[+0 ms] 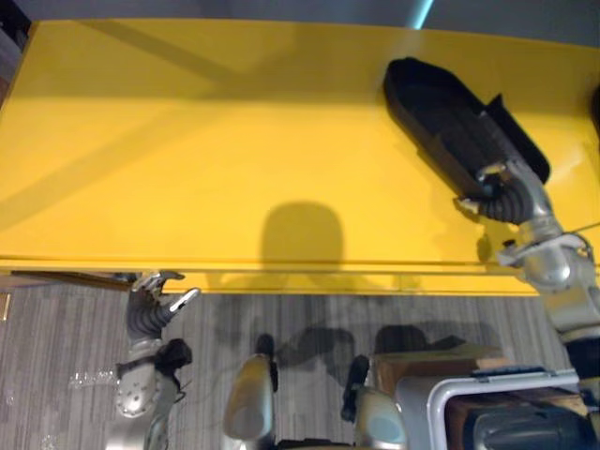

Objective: Walk over and take plastic housings, then place them on the shelf

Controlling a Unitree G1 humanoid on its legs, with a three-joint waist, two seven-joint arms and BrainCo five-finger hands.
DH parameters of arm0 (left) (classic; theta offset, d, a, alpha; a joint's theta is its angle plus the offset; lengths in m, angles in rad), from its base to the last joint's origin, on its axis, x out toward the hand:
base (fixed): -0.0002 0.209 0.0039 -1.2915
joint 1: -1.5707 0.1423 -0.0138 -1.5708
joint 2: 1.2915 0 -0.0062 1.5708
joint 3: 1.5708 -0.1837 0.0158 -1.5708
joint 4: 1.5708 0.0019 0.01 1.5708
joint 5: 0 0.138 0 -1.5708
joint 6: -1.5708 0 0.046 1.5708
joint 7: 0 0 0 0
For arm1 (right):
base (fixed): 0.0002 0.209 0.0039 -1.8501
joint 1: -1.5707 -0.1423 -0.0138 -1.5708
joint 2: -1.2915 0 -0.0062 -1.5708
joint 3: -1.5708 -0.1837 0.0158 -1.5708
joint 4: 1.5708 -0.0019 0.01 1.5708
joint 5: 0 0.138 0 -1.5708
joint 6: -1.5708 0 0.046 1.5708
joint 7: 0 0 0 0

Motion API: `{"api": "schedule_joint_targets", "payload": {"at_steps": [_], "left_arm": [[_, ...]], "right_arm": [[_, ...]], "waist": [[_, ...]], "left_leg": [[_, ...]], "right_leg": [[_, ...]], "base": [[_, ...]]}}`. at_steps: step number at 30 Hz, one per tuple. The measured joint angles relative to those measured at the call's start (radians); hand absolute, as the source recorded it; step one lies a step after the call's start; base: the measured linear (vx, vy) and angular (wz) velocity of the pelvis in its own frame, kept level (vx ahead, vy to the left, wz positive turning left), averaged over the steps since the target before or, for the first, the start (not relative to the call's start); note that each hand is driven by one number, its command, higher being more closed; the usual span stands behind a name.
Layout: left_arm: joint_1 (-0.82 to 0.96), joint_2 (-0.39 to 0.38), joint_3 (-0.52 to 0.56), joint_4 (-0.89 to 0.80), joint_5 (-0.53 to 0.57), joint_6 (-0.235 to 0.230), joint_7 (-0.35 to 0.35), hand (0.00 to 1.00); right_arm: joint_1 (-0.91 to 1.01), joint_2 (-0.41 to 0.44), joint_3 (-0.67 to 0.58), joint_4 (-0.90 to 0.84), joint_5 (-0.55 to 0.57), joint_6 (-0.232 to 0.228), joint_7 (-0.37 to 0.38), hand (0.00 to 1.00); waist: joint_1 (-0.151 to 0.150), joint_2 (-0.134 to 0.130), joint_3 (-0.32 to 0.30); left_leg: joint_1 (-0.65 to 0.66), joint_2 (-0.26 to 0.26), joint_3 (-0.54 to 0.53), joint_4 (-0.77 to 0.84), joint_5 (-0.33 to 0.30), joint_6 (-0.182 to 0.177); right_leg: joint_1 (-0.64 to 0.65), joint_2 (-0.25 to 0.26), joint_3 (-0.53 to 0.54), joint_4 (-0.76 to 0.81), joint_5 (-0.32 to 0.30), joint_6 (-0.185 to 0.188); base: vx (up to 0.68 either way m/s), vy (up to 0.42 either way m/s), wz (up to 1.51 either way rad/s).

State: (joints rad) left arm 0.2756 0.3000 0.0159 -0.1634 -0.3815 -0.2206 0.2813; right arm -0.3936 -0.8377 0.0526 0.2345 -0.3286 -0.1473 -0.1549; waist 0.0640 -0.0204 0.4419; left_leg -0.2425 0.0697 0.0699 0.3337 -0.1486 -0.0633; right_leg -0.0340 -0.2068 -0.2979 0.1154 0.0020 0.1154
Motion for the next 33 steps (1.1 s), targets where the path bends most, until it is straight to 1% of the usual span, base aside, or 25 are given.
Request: {"api": "schedule_joint_targets", "payload": {"at_steps": [4,5,7,8,9,10,11,13,14,15,16,18,19,21,23,25,27,28,31,33], "left_arm": [[-0.002,-0.029,-0.028,-0.015,0.008,0.0,0.002,0.0],[-0.018,-0.044,-0.069,-0.015,0.008,0.002,0.009,0.0],[-0.02,-0.044,-0.069,-0.013,0.008,0.003,0.009,0.0],[-0.02,-0.081,-0.082,-0.003,0.007,0.012,0.02,0.0],[-0.02,-0.082,-0.088,-0.002,0.007,0.017,0.02,0.0],[-0.02,-0.081,-0.094,-0.002,0.007,0.023,0.02,0.0],[-0.021,-0.082,-0.099,-0.002,0.007,0.025,0.02,0.0],[-0.021,-0.093,-0.11,-0.002,0.007,0.026,0.022,0.0],[-0.023,-0.116,-0.118,0.001,0.007,0.029,0.025,0.0],[-0.026,-0.125,-0.12,0.007,0.007,0.03,0.031,0.0],[-0.029,-0.129,-0.127,0.011,0.007,0.033,0.031,0.0],[-0.032,-0.136,-0.144,0.012,0.007,0.049,0.031,0.0],[-0.031,-0.143,-0.153,0.014,0.008,0.05,0.031,0.0],[-0.031,-0.157,-0.157,0.014,0.008,0.05,0.031,0.0],[-0.028,-0.16,-0.16,0.018,0.008,0.051,0.031,0.0],[-0.026,-0.16,-0.163,0.019,0.008,0.053,0.033,0.0],[-0.019,-0.161,-0.176,0.019,0.008,0.054,0.034,0.0],[-0.019,-0.161,-0.18,0.019,0.008,0.054,0.036,0.0],[-0.019,-0.164,-0.187,0.019,0.008,0.054,0.041,0.0],[-0.018,-0.172,-0.187,0.019,0.008,0.055,0.042,0.0]], "right_arm": [[-0.053,0.039,0.014,0.003,-0.003,0.027,0.0,1.0],[-0.116,0.073,0.051,0.03,-0.02,0.028,0.001,1.0],[-0.129,0.077,0.065,0.034,-0.02,0.036,0.001,1.0],[-0.156,0.142,0.075,0.046,-0.018,0.065,0.001,1.0],[-0.176,0.153,0.088,0.048,-0.018,0.09,0.0,1.0],[-0.186,0.153,0.093,0.053,-0.018,0.105,0.0,1.0],[-0.191,0.155,0.105,0.055,-0.018,0.112,0.0,1.0],[-0.203,0.191,0.105,0.055,-0.018,0.128,0.0,1.0],[-0.213,0.225,0.107,0.054,-0.021,0.165,-0.002,1.0],[-0.227,0.254,0.112,0.042,-0.027,0.235,-0.01,1.0],[-0.249,0.281,0.114,0.048,-0.041,0.287,-0.024,1.0],[-0.285,0.318,0.128,0.073,-0.041,0.371,-0.053,1.0],[-0.299,0.333,0.133,0.087,-0.041,0.393,-0.069,1.0],[-0.305,0.342,0.149,0.097,-0.04,0.396,-0.093,1.0],[-0.302,0.366,0.166,0.098,-0.04,0.396,-0.137,1.0],[-0.297,0.382,0.167,0.089,-0.04,0.403,-0.15,1.0],[-0.285,0.401,0.172,0.065,-0.044,0.438,-0.152,1.0],[-0.282,0.403,0.175,0.059,-0.049,0.445,-0.152,1.0],[-0.268,0.42,0.19,0.035,-0.092,0.495,-0.151,1.0],[-0.249,0.431,0.196,0.015,-0.111,0.511,-0.143,1.0]], "waist": [[0.005,0.0,0.0],[-0.01,0.003,-0.002],[-0.013,0.006,-0.007],[-0.015,0.015,-0.025],[-0.015,0.016,-0.028],[-0.014,0.019,-0.036],[-0.012,0.021,-0.038],[-0.009,0.026,-0.041],[-0.01,0.03,-0.048],[-0.01,0.033,-0.054],[-0.01,0.034,-0.057],[-0.005,0.039,-0.07],[0.001,0.042,-0.076],[0.004,0.044,-0.078],[0.003,0.046,-0.085],[0.002,0.048,-0.089],[0.001,0.053,-0.102],[0.001,0.054,-0.104],[0.001,0.059,-0.11],[0.0,0.06,-0.114]], "left_leg": [[0.027,0.001,0.02,-0.05,0.032,-0.007],[0.05,-0.006,0.022,-0.109,0.073,-0.01],[0.052,-0.007,0.022,-0.118,0.08,-0.01],[0.076,-0.017,0.021,-0.165,0.106,-0.008],[0.085,-0.017,0.022,-0.181,0.116,-0.01],[0.086,-0.018,0.019,-0.193,0.125,-0.011],[0.088,-0.017,0.018,-0.196,0.127,-0.012],[0.1,-0.018,0.019,-0.215,0.137,-0.012],[0.105,-0.019,0.02,-0.231,0.146,-0.012],[0.111,-0.019,0.019,-0.243,0.154,-0.013],[0.122,-0.019,0.02,-0.261,0.163,-0.014],[0.134,-0.019,0.02,-0.288,0.18,-0.016],[0.139,-0.019,0.02,-0.3,0.186,-0.015],[0.143,-0.019,0.02,-0.307,0.192,-0.014],[0.157,-0.02,0.02,-0.331,0.207,-0.015],[0.164,-0.02,0.021,-0.34,0.213,-0.015],[0.174,-0.021,0.021,-0.364,0.227,-0.015],[0.175,-0.021,0.02,-0.365,0.227,-0.016],[0.186,-0.021,0.022,-0.379,0.236,-0.015],[0.204,-0.021,0.022,-0.403,0.248,-0.015]], "right_leg": [[-0.008,-0.001,0.006,-0.003,0.0,0.0],[-0.007,0.001,0.005,-0.017,0.002,0.001],[-0.007,0.001,0.003,-0.019,0.004,0.003],[-0.003,-0.006,-0.002,-0.02,0.004,0.003],[-0.002,-0.006,-0.002,-0.02,0.004,0.003],[-0.004,-0.005,-0.003,-0.021,0.004,0.003],[-0.003,-0.004,-0.004,-0.021,0.004,0.003],[-0.001,-0.004,-0.004,-0.021,0.004,0.003],[-0.002,-0.004,-0.005,-0.021,0.004,0.003],[-0.003,-0.004,-0.005,-0.021,0.004,0.003],[0.0,-0.004,-0.005,-0.02,0.004,0.003],[-0.001,-0.002,-0.006,-0.02,0.004,0.002],[0.0,-0.002,-0.006,-0.02,0.003,0.002],[0.0,-0.002,-0.007,-0.019,0.003,0.002],[0.001,-0.002,-0.007,-0.018,0.003,0.002],[0.003,-0.002,-0.007,-0.017,0.003,0.002],[0.002,-0.001,-0.008,-0.016,0.003,0.002],[0.002,-0.002,-0.009,-0.016,0.003,0.002],[0.005,-0.002,-0.007,-0.015,0.003,0.002],[0.012,-0.001,-0.008,-0.016,0.003,0.002]], "base": [[-0.04,-0.051,-0.11],[-0.1,-0.089,-0.06],[-0.06,-0.049,0.03],[-0.01,-0.027,0.03],[-0.01,-0.031,0.08],[-0.01,-0.032,0.04],[-0.01,-0.021,0.04],[0.0,0.0,0.0],[0.0,0.0,0.0],[0.0,0.0,0.0],[0.0,0.0,0.0],[-0.03,-0.018,0.01],[0.0,0.0,0.0],[0.0,0.0,0.0],[0.0,0.0,0.0],[0.0,0.0,0.0],[0.0,0.0,0.0],[0.0,0.0,0.0],[0.0,0.0,0.0],[0.0,0.0,0.0]]}}
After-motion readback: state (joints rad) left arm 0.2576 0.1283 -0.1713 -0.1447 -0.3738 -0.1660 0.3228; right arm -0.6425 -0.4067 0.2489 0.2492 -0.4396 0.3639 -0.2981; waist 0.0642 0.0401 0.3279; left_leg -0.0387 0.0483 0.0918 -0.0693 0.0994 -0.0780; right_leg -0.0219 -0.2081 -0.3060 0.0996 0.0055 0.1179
